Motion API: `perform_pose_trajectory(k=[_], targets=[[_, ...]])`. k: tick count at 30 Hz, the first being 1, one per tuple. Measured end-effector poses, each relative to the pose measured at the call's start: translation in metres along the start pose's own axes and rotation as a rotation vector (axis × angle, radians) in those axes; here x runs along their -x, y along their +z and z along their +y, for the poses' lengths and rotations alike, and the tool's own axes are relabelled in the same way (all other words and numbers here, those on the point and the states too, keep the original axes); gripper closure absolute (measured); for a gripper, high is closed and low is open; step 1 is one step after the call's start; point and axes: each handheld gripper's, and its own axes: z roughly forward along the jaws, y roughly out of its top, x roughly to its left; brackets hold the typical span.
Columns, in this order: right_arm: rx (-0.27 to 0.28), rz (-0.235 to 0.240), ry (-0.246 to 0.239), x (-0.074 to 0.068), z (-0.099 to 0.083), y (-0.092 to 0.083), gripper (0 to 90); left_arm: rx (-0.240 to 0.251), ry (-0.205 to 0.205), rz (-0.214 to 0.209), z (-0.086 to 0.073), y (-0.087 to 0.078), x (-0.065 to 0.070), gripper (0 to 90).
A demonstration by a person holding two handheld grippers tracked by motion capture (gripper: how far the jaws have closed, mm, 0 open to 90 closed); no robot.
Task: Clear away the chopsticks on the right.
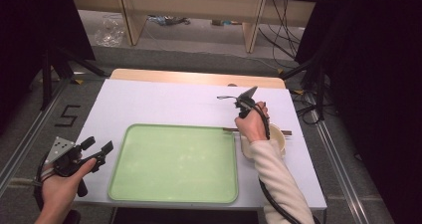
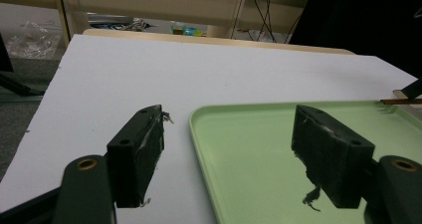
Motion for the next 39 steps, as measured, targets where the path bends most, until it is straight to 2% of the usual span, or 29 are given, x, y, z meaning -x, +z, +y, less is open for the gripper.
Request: perform_pose_trajectory(k=[4, 5, 6, 11, 12, 16, 19, 20, 29, 30, 31, 32, 33, 35, 37, 38, 39], targets=[[-0.006, -0.012, 0.001, -0.0023, -0.0003, -0.0001, 90.0, 0.003, -0.014, 0.0, -0.0001, -0.0003, 0.0013, 28.6], [-0.015, -0.012, 0.007, -0.0032, -0.0003, -0.0005, 90.0, 0.003, -0.029, -0.001, -0.0004, -0.0005, 0.0024, 28.6], [-0.01, -0.02, 0.009, -0.004, -0.0003, -0.0001, 90.0, 0.002, -0.016, 0.0, -0.0003, -0.0004, 0.0011, 28.7], [-0.007, -0.01, 0.0, -0.0023, -0.0002, -0.0001, 90.0, 0.003, -0.013, -0.001, -0.0003, -0.0003, 0.0012, 28.7], [-0.004, -0.011, 0.015, -0.003, -0.0004, -0.0001, 90.0, 0.003, -0.014, -0.001, -0.0003, -0.0004, 0.0013, 28.8], [0.005, -0.016, 0.02, -0.0035, -0.0002, -0.0002, 90.0, 0.003, -0.01, 0.0, -0.0002, -0.0003, 0.0009, 28.8], [0.015, -0.017, 0.017, -0.0028, -0.0001, 0.0, 90.0, 0.001, -0.028, -0.003, -0.0005, -0.0003, 0.0026, 28.8], [0.029, -0.014, 0.032, -0.0032, -0.0001, 0.0004, 90.0, 0.003, -0.01, 0.0, -0.0002, -0.0002, 0.001, 28.8], [0.052, -0.025, 0.014, -0.0006, 0.0001, 0.0018, 90.0, 0.003, -0.015, -0.002, -0.0004, -0.0002, 0.0012, 28.9], [0.043, -0.034, 0.017, -0.0008, 0.0003, 0.0015, 90.0, 0.003, -0.014, -0.002, -0.0003, -0.0004, 0.0011, 28.9], [0.052, -0.015, 0.028, -0.0006, -0.0002, 0.0018, 90.0, 0.003, -0.013, -0.001, -0.0003, -0.0003, 0.0011, 28.9], [0.06, -0.015, 0.038, -0.0006, -0.0003, 0.0008, 90.0, 0.003, -0.016, -0.002, -0.0004, -0.0003, 0.0012, 29.0], [0.068, -0.019, 0.011, 0.0013, -0.0003, -0.0002, 90.0, 0.003, -0.012, -0.002, -0.0003, -0.0003, 0.001, 29.0], [0.07, -0.013, 0.023, 0.0009, -0.0002, -0.0015, 90.0, 0.003, -0.019, -0.004, -0.0004, -0.0002, 0.0016, 29.0], [0.068, -0.014, 0.004, 0.0024, -0.0001, -0.0047, 90.0, 0.002, -0.027, -0.004, -0.0006, -0.0004, 0.0022, 29.0], [0.06, -0.012, 0.035, 0.0004, -0.0002, -0.0063, 90.0, 0.003, -0.014, -0.001, -0.0004, -0.0003, 0.0011, 29.0], [0.053, -0.01, 0.033, 0.0006, -0.0002, -0.0071, 90.0, 0.003, -0.016, -0.001, -0.0004, -0.0003, 0.0012, 29.1]])
